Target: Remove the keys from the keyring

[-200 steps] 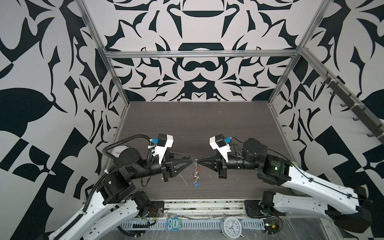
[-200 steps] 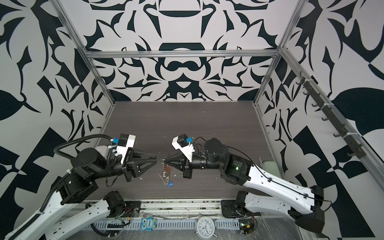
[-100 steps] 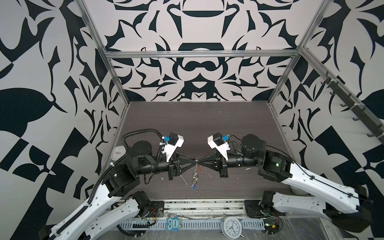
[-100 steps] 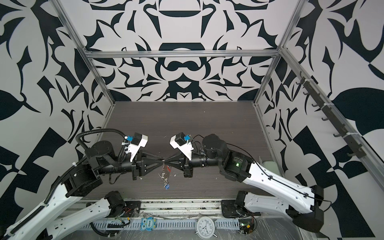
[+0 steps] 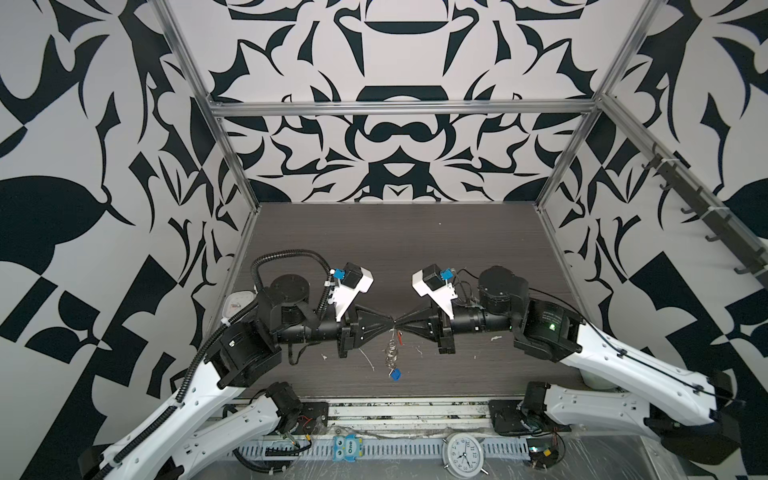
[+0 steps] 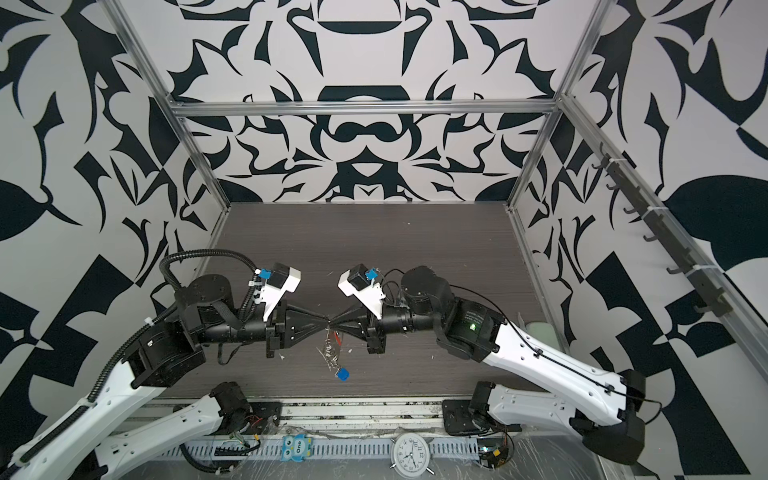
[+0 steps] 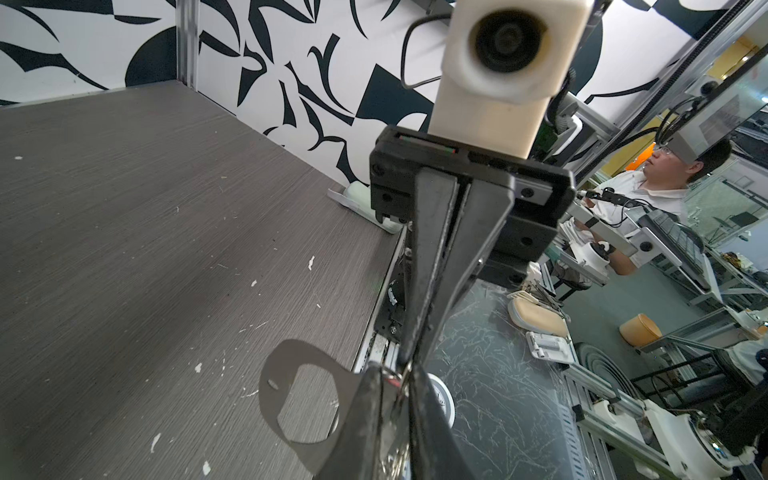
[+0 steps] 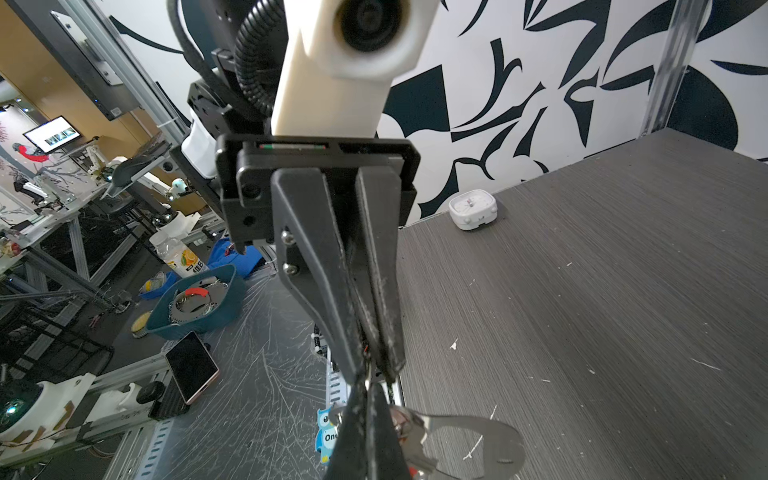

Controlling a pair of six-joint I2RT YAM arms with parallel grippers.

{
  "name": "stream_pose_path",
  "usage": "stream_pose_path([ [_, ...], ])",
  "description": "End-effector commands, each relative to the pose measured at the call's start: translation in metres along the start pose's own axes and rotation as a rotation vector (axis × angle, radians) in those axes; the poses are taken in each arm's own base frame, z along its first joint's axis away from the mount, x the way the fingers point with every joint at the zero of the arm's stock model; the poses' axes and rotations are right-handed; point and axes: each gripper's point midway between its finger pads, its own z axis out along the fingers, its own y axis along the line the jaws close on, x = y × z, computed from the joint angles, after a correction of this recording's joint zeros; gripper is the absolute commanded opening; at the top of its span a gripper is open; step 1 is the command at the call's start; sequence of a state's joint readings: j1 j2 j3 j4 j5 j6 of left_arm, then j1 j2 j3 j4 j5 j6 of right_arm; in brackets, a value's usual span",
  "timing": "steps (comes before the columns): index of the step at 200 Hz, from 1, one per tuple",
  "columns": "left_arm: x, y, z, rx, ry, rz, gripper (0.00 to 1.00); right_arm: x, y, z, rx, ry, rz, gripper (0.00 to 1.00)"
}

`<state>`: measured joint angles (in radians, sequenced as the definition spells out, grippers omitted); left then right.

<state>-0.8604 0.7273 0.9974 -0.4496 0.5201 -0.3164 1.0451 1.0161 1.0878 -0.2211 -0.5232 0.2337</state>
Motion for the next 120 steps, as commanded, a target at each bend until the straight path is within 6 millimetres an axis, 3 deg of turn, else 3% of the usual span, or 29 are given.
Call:
stream_pose_path([
  [1, -0.001, -0.007, -0.005, 0.011, 0.008, 0.015, 0.14, -0.034, 0.016, -0.012, -0.033, -0.095, -0.066, 0.00],
  [42, -0.003, -0.009, -0.004, 0.027, 0.001, 0.016, 0.00, -0.035, 0.016, -0.012, -0.034, -0.095, -0.063, 0.00],
  [78, -0.008, -0.008, -0.004, 0.024, -0.043, 0.038, 0.00, -0.039, 0.015, -0.013, -0.024, -0.122, -0.073, 0.00],
  [103, -0.013, -0.009, -0.008, 0.023, -0.091, 0.055, 0.00, -0.042, 0.007, -0.019, 0.034, -0.153, -0.089, 0.33],
  [120, -0.016, -0.010, -0.010, 0.023, -0.122, 0.063, 0.00, -0.042, 0.000, -0.023, 0.080, -0.185, -0.101, 0.44],
])
